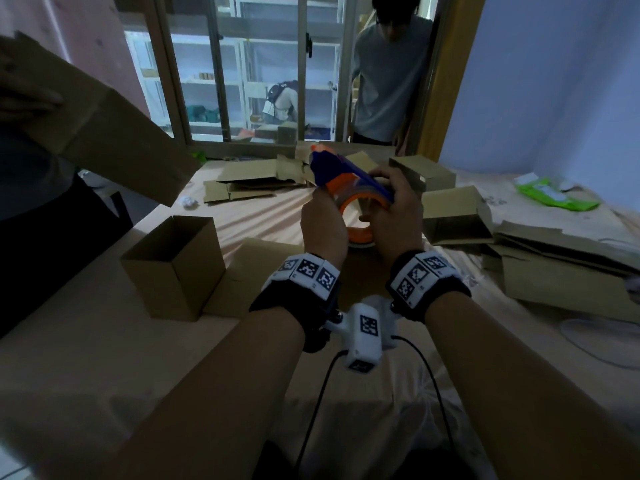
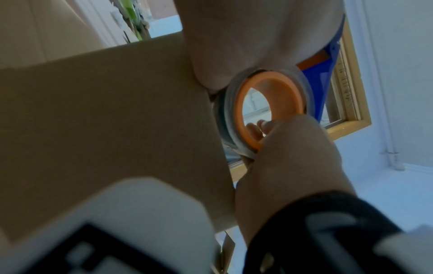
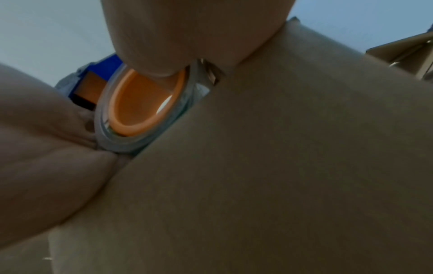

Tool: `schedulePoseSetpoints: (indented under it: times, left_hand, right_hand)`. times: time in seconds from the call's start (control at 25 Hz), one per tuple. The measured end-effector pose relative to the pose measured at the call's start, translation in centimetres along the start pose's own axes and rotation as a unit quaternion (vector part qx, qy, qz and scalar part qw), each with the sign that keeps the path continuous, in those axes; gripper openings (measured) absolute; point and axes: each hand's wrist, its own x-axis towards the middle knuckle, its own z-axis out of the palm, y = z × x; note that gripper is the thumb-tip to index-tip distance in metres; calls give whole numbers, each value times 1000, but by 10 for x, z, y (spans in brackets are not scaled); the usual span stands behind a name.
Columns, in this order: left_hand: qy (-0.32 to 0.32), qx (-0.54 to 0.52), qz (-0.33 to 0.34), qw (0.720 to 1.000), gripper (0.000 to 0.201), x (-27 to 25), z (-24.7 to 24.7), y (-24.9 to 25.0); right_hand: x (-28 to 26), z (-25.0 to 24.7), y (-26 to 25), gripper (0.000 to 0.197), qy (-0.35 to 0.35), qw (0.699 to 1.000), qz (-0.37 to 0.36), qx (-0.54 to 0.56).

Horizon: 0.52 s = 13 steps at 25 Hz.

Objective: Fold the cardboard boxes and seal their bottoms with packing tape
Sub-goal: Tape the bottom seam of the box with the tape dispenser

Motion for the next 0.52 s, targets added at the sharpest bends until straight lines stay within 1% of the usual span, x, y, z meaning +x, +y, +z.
schedulePoseSetpoints:
  times: [0.04,0.08,0.12,0.16,0.24,0.4,0.44,0.48,0.52]
  left_hand:
    - [19,33,8,999,33,-1,0,0]
    - [46,22,-34,998,47,0,1,4]
    - [77,-16,-89,993,55,5,2,2]
    - [87,-40,-115,989,57,5,1,3]
    - [85,-79,-121,986,55,6,1,2]
    - [69,-120,-139,981,45,1,0,5]
    - [62,-110,-137,982,44,2,-1,9]
    - [46,-84,-122,988,45,4,-4,12]
    - [36,-32,-87,995,50,4,-8,15]
  right_hand:
    - [1,0,1,46,0,1000,6,4]
    - [1,0,2,45,3,1000,11,7]
    - [1,1,3,46,5,1000,11,7]
    - [0,1,3,47,5,1000,7,6]
    - [-2,1,5,49,2,1000,-4,3]
    - [0,2,9,46,6,1000,8,-15]
    - [1,2,10,46,4,1000,12,-20]
    - [1,2,10,46,1,1000,17,-22]
    - [2,2,9,46,-2,999,23,-22]
